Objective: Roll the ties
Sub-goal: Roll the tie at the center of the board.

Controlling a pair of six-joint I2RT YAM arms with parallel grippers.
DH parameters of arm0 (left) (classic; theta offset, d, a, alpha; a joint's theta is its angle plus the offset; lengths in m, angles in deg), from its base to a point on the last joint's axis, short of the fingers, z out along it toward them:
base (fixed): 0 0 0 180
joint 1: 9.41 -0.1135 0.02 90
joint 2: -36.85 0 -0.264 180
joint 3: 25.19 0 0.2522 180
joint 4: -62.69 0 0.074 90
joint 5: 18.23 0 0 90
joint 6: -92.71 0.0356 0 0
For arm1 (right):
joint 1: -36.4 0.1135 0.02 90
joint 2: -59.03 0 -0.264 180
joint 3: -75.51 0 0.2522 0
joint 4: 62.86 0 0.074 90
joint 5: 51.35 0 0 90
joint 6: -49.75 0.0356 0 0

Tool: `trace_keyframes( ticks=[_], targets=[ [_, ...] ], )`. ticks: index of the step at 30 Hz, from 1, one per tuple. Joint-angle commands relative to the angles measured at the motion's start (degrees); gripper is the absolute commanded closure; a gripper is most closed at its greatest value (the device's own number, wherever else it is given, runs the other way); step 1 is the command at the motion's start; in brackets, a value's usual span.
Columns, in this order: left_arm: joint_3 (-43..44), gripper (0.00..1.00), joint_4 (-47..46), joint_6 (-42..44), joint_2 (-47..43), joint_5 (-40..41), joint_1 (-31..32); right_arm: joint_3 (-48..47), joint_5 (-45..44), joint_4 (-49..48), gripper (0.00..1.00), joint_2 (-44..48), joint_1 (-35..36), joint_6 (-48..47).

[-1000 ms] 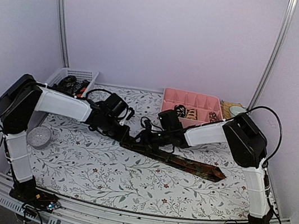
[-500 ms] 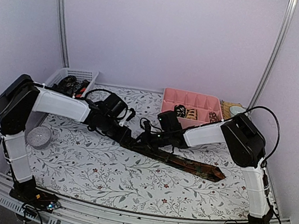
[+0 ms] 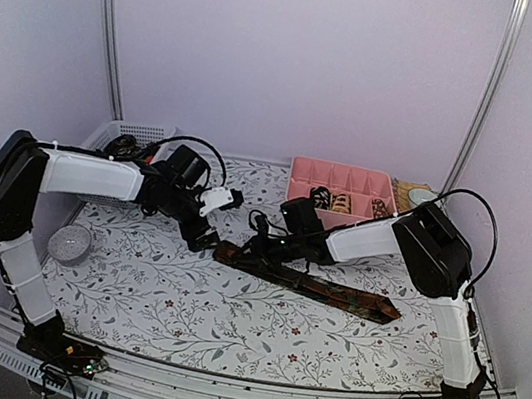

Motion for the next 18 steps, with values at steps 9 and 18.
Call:
trace_keyframes(
  ticks=[9,18],
  targets=[
    [6.73,0.08,4.88,24.76,10.60,-7.09,0.54,0.53,-0.25,2.75,0.82,-5.66,0.30,-0.79],
    [3.80,0.23,-0.83,26.33,11.90,-5.16,2.90,0.33,0.38,2.69,0.81,-5.73,0.21,-0.80]
  ],
)
